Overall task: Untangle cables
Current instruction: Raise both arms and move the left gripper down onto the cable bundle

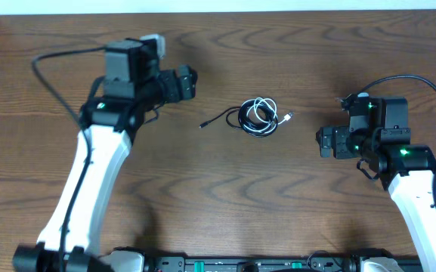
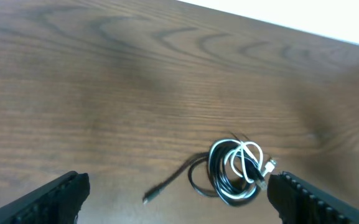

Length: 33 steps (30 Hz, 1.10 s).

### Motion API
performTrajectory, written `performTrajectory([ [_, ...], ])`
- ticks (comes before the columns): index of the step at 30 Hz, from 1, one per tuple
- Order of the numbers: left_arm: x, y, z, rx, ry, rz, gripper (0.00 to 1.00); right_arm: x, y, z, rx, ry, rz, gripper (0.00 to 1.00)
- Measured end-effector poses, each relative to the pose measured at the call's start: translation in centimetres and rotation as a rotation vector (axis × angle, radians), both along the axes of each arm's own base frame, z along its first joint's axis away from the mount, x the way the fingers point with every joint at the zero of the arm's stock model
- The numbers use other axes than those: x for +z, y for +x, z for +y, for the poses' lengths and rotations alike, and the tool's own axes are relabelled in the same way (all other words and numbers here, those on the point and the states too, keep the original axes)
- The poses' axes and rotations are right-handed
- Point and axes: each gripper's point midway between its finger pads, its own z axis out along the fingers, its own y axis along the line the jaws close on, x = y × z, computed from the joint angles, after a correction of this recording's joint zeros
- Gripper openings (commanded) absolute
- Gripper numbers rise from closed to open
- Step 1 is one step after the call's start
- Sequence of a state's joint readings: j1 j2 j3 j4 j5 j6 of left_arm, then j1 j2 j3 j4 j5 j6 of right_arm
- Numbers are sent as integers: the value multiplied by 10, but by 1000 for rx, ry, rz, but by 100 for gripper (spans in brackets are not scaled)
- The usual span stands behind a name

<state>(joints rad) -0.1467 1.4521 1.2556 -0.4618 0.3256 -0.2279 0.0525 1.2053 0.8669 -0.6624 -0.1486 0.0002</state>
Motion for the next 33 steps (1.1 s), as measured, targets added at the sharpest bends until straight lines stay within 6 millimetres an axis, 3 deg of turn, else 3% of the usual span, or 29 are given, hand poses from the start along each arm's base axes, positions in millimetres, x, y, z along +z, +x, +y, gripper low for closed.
performTrajectory([
  [2,-13,9,-7,-7,30,13,93,0,0,0,0,0,1,94],
  [6,-60,16,-26,-41,82,102,94,0,0,-1,-5,-1,2,93],
  [11,-115,18,-54,-103,121,196,94,0,0,-1,-6,-1,3,92],
  [16,-155,16,-90,-179,140,230,93,0,0,-1,-9,-1,4,92],
  [21,-173,11,-116,-235,149,232,88,-1,0,-1,-9,-2,4,92],
  [30,-206,-5,-135,-284,196,282,82,-1,0,-1,-9,-2,4,92],
  [33,-213,-9,-142,-297,222,283,73,-1,0,-1,-9,-2,4,92],
])
